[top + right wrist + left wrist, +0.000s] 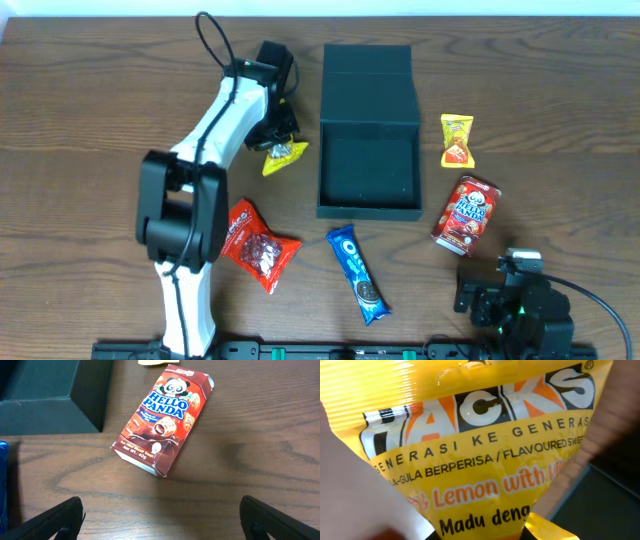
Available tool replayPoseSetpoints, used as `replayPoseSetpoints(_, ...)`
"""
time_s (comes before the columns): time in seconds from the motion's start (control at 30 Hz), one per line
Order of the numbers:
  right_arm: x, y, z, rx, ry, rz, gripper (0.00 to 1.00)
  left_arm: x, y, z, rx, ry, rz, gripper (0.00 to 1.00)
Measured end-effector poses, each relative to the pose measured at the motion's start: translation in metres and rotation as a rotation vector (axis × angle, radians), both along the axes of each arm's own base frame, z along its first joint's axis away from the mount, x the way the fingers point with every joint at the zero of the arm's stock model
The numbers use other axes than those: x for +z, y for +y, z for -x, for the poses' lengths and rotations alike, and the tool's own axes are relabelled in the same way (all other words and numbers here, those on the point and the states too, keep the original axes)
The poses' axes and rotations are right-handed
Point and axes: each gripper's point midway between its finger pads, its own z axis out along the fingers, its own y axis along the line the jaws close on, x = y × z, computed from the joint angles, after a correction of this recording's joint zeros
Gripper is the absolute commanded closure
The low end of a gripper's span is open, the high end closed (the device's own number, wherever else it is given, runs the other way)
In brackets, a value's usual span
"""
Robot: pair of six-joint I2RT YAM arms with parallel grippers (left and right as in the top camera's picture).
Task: Pack container
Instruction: 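Lift the yellow bag with the left gripper toward the box, then lower the yellow bag into the black box and release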
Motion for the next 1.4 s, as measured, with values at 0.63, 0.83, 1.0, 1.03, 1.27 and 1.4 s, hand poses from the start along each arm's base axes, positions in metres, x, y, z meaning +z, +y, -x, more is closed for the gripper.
replayPoseSetpoints(0.63, 0.0, 0.0, 0.0, 0.0, 0.0, 0.0, 0.01, 0.131, -0.122, 0.083, -0.399, -0.287, 0.019, 0.88)
replayPoseSetpoints(0.83, 0.0, 0.0, 0.0, 0.0, 0.0, 0.0, 0.01, 0.112, -0.173, 0.092, -0.501, -0.263, 0.029, 0.89)
replayPoseSetpoints(1.0, 0.0, 0.0, 0.0, 0.0, 0.0, 0.0, 0.01, 0.086, -0.207, 0.087, -0.542, -0.206, 0.057, 0.95)
replayPoseSetpoints(1.03, 0.0, 0.0, 0.0, 0.0, 0.0, 0.0, 0.01, 0.081, -0.212, 0.086, -0.543, -0.198, 0.061, 0.94)
replayPoseSetpoints(1.27, 0.0, 0.0, 0.0, 0.0, 0.0, 0.0, 0.01, 0.06, -0.231, 0.082, -0.507, -0.143, 0.1, 0.94)
replayPoseSetpoints(1.4, 0.0, 0.0, 0.0, 0.0, 0.0, 0.0, 0.01, 0.053, -0.233, 0.083, -0.473, -0.118, 0.109, 0.94)
